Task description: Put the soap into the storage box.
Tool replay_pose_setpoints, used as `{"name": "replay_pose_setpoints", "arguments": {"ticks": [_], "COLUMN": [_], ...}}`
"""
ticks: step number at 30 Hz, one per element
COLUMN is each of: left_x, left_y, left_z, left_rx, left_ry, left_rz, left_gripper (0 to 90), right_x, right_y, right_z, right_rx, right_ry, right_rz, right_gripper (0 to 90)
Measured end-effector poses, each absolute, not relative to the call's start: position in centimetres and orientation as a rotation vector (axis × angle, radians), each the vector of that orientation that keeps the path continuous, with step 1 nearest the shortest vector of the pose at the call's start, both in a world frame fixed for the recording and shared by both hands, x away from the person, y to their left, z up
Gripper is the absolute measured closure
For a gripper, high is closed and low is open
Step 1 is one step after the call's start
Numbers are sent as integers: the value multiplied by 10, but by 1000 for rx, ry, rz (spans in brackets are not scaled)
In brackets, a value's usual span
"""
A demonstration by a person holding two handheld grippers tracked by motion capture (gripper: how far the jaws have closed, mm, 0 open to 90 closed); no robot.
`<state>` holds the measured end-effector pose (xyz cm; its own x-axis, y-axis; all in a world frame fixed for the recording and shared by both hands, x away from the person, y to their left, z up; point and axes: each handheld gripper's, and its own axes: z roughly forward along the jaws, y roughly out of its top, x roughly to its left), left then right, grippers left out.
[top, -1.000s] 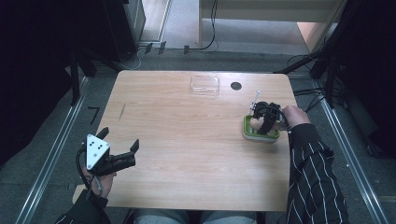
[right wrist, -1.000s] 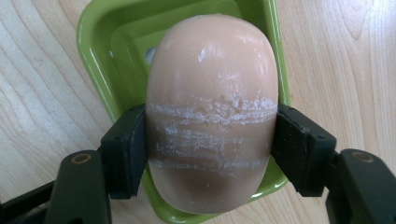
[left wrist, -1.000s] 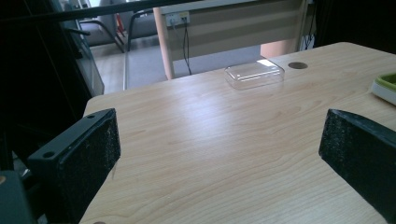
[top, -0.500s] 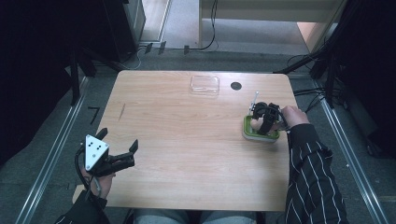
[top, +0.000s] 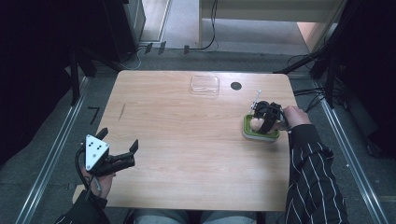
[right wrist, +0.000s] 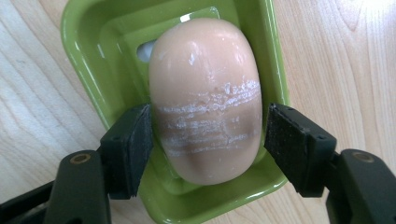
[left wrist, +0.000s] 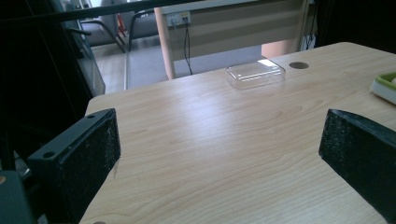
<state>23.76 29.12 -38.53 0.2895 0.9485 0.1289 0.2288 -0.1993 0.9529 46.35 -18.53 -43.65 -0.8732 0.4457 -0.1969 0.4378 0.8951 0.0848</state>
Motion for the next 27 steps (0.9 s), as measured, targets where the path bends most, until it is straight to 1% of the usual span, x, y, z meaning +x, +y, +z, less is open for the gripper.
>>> {"name": "replay_pose_setpoints", "arguments": {"ticks": [13,15,18,19,23,25,27], "left_x": [240,242,243,245,247,248,250], "left_y": [287,286,284,283,280,278,277], "left_z": [-385,-385,-385,-385,-385,-385,-385], "left_rx": [1643,1646,1652,1654,1656,1662,1665], "left_ry": [1086,1080,1073,1068,1059,1053,1046], "left_rz": [977,971,969,964,958,954,948], "left_gripper": [0,0,0,0,0,0,0], "right_x": [460,459,458,456,453,451,450], "right_y": [-186,-184,-183,-182,-179,-177,-176], "right_z": [-429,-427,-425,-424,-424,-425,-426], "right_rx": [815,860,887,911,954,971,998], "right_ry": [2849,2849,2856,2860,2867,2868,2865], "right_rz": [113,135,152,165,181,171,169], "right_gripper": [233,197,178,150,131,92,92]}}
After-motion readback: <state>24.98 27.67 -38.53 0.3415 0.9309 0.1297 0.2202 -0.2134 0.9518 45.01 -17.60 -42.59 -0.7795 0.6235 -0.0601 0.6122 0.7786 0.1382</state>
